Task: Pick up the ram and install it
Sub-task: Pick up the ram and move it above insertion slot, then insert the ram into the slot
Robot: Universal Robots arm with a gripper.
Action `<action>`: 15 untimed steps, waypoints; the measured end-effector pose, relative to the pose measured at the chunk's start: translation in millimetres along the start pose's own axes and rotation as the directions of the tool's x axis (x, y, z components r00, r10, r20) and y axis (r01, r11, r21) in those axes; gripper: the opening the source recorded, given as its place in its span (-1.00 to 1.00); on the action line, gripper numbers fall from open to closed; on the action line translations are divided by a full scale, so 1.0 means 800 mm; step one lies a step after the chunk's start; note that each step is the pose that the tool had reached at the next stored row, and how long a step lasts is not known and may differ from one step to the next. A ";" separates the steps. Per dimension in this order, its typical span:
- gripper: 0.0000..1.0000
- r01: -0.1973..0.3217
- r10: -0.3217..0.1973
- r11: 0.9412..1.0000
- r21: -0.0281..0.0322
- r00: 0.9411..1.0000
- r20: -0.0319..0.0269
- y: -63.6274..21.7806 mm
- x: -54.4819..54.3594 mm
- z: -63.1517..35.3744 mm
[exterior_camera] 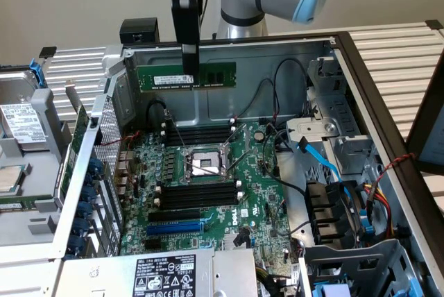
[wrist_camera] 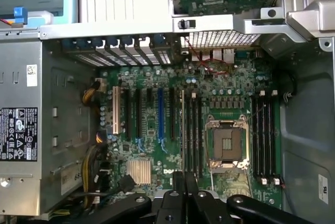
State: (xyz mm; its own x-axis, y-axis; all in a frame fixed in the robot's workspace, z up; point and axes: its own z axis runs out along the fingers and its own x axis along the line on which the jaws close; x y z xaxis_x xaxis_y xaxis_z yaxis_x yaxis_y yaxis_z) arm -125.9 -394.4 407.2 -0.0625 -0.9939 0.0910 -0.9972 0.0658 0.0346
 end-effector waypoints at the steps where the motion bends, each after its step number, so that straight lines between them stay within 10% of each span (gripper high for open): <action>1: -0.76 0.000 0.000 1.000 0.000 1.000 0.000 0.000 -0.002 0.000; 15: -0.76 -0.002 0.002 1.000 0.002 1.000 0.001 0.000 -0.008 0.001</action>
State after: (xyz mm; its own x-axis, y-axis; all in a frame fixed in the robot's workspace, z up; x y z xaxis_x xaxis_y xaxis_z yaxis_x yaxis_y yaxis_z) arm -125.9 -388.1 405.6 -0.0648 -0.9939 0.0897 -0.9972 0.0679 0.0323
